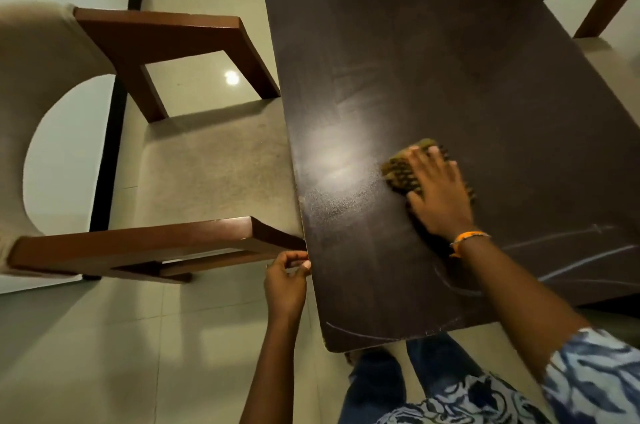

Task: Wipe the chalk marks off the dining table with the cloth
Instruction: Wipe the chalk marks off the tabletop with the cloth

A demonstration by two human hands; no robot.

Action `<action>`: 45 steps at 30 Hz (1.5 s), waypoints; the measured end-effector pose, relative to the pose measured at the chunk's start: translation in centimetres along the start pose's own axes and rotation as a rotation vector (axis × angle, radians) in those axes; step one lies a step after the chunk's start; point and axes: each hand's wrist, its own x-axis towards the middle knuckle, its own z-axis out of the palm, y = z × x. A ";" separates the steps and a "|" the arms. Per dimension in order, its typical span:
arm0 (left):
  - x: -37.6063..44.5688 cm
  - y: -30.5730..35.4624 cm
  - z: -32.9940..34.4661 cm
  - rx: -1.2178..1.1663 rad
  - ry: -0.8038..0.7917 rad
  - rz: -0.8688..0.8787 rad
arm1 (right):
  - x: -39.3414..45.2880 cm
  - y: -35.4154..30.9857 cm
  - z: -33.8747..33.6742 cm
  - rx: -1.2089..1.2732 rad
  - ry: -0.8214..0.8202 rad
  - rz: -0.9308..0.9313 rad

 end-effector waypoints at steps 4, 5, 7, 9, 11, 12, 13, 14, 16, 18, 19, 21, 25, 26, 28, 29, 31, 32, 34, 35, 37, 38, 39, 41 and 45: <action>0.6 0.5 0.1 0.087 -0.020 -0.025 | 0.8 0.1 -0.3 0.003 0.128 0.388; 0.8 0.6 0.0 0.098 -0.032 -0.028 | 1.0 -1.9 0.1 0.003 0.128 0.400; 0.9 1.0 -0.3 0.095 -0.054 -0.032 | 1.0 -6.5 1.5 -0.008 0.068 0.216; 0.9 1.1 -0.4 0.085 -0.051 -0.039 | -0.4 -10.7 3.3 -0.007 -0.042 -0.104; 0.9 1.0 -0.3 0.075 -0.036 -0.052 | -2.1 -13.4 4.5 0.026 -0.176 -0.401; 1.0 1.0 -0.2 0.068 -0.031 -0.063 | -2.5 -13.8 4.9 0.026 -0.218 -0.516; 1.0 0.9 -0.2 0.051 -0.036 -0.077 | -2.6 -13.7 5.0 0.009 -0.246 -0.603; 1.2 0.9 -0.3 0.024 -0.053 -0.093 | -2.1 -13.3 4.8 -0.011 -0.264 -0.671; 1.8 0.9 -0.7 -0.024 -0.104 -0.134 | 0.0 -12.2 4.4 -0.070 -0.286 -0.790; 2.5 1.4 -0.9 -0.006 -0.149 -0.155 | 2.9 -11.8 3.9 -0.122 -0.298 -0.846; 2.9 1.9 -0.9 0.015 -0.163 -0.141 | 4.6 -12.0 3.8 -0.133 -0.297 -0.845; 3.8 3.3 -0.5 0.039 -0.169 -0.085 | 8.0 -12.6 3.8 -0.142 -0.289 -0.807; 5.8 5.8 1.3 0.061 -0.086 0.048 | 14.2 -14.5 4.4 -0.084 -0.201 -0.645; 6.5 6.2 1.7 0.068 -0.040 0.050 | 15.8 -15.2 4.7 -0.064 -0.174 -0.608; 7.4 6.4 2.1 0.054 0.037 0.039 | 18.7 -16.5 5.0 -0.054 -0.127 -0.542; 7.8 6.5 2.2 0.052 0.053 0.033 | 20.0 -16.9 5.1 -0.049 -0.118 -0.516; 8.2 6.4 2.0 0.050 0.034 0.014 | 21.9 -17.2 5.0 -0.043 -0.114 -0.492; 8.4 6.3 1.7 0.035 0.011 0.000 | 22.3 -17.2 5.0 -0.033 -0.111 -0.491; 8.6 6.5 1.1 -0.016 -0.047 -0.060 | 22.6 -16.3 4.7 0.003 -0.101 -0.470; 8.6 6.6 0.9 -0.036 -0.072 -0.097 | 22.7 -15.5 4.4 0.020 -0.090 -0.441; 8.8 6.9 0.8 -0.050 -0.094 -0.150 | 22.8 -12.6 3.4 0.051 -0.046 -0.325; 8.8 7.0 0.8 -0.059 -0.093 -0.164 | 22.8 -10.7 2.7 0.061 -0.012 -0.250; 8.9 7.2 0.8 -0.057 -0.100 -0.168 | 22.8 -8.3 2.0 0.065 0.030 -0.168; 9.1 7.6 1.1 -0.008 -0.122 -0.149 | 22.5 -3.2 0.5 0.051 0.118 -0.012; 9.6 8.2 1.2 0.068 -0.166 -0.134 | 21.1 2.5 -1.3 0.050 0.223 0.309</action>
